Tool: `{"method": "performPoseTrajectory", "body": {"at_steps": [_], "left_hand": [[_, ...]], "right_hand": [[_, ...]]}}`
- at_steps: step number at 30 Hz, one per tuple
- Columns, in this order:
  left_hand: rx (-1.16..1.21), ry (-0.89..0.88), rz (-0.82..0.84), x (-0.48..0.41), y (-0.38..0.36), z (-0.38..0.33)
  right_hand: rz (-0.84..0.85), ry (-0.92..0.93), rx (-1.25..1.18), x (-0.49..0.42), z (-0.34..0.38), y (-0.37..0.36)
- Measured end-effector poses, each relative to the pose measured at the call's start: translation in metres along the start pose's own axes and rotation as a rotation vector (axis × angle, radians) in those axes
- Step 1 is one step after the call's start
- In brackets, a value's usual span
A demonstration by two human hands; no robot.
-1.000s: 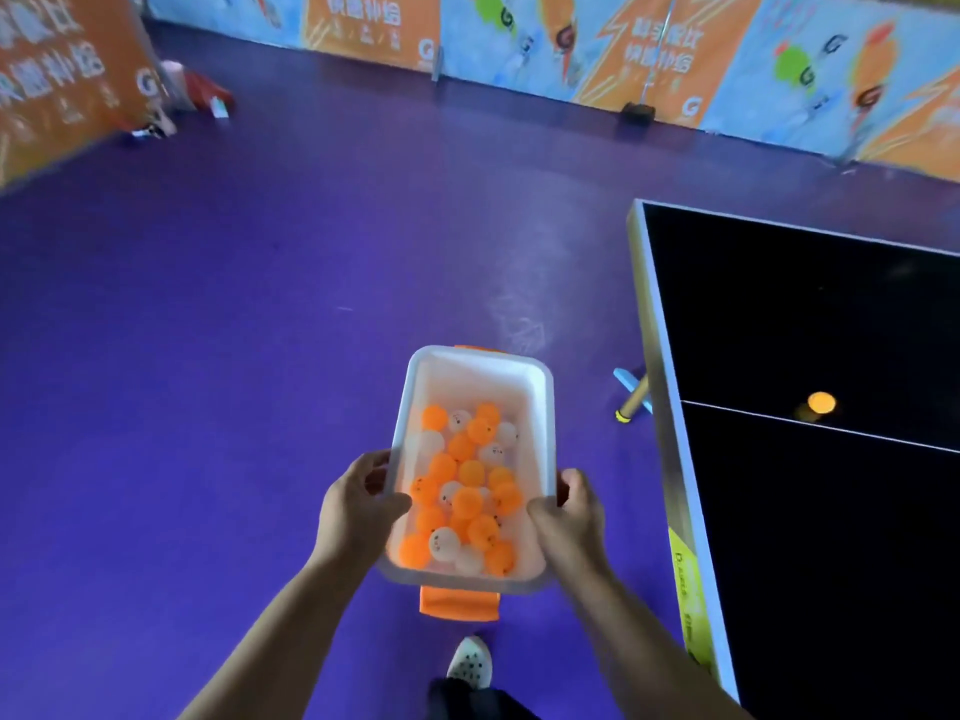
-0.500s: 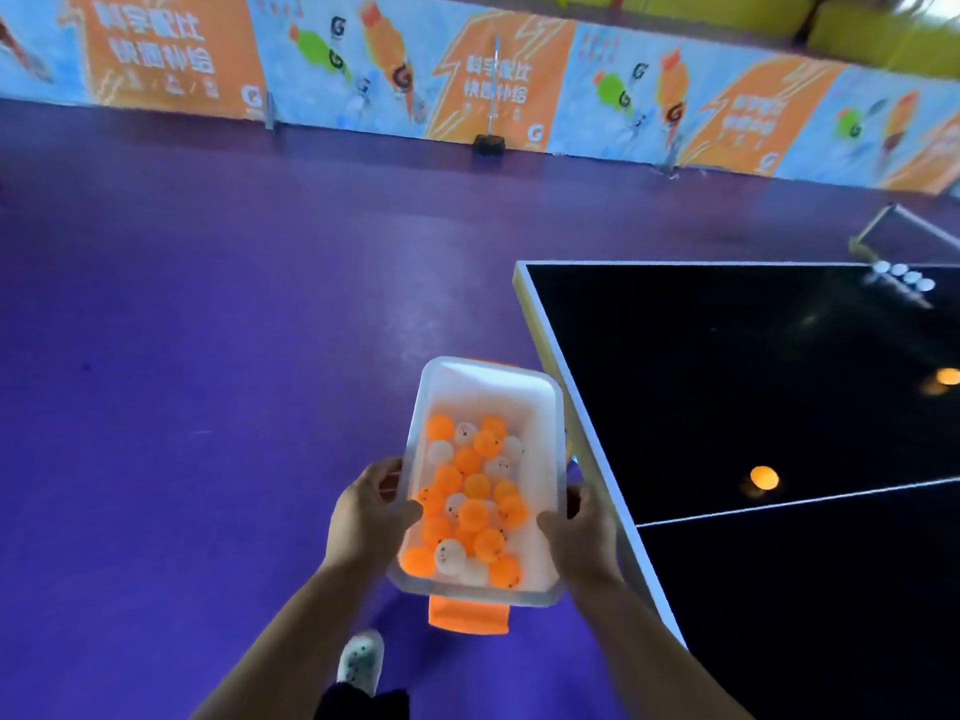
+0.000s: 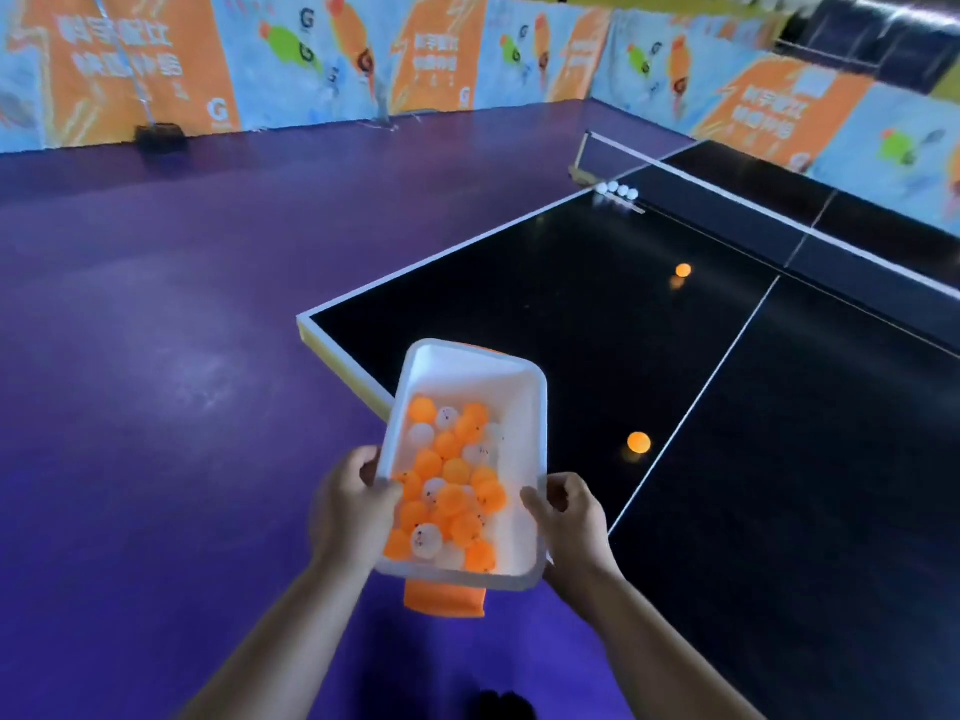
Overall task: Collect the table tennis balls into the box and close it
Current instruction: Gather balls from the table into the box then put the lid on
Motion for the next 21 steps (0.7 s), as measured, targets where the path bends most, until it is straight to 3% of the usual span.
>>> {"method": "performPoseTrajectory", "body": {"at_steps": [4,10,16,21], "left_hand": [[0.006,0.020,0.060,-0.049,-0.046,-0.007],[-0.035,0.012,0.094,-0.133,-0.107,-0.030],[-0.086,0.024,0.166,-0.200,-0.168,-0.064],[-0.084,0.074,0.198,-0.245,-0.198,-0.073]], "right_hand": [[-0.147,-0.043,0.106,-0.062,-0.024,0.036],[-0.252,-0.141,0.458,-0.184,-0.069,0.087],[-0.161,-0.345,0.661,-0.265,-0.101,0.095],[-0.061,-0.373,0.734,-0.298,-0.103,0.071]]}}
Point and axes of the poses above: each hand's wrist, its own x-axis away from the middle knuckle, its own y-axis out of the back of the hand, z = x × y, the point moved 6 cm from there along -x, towards the middle knuckle, and after that the axes turned 11 degrees about x, right-handed, at the moved point
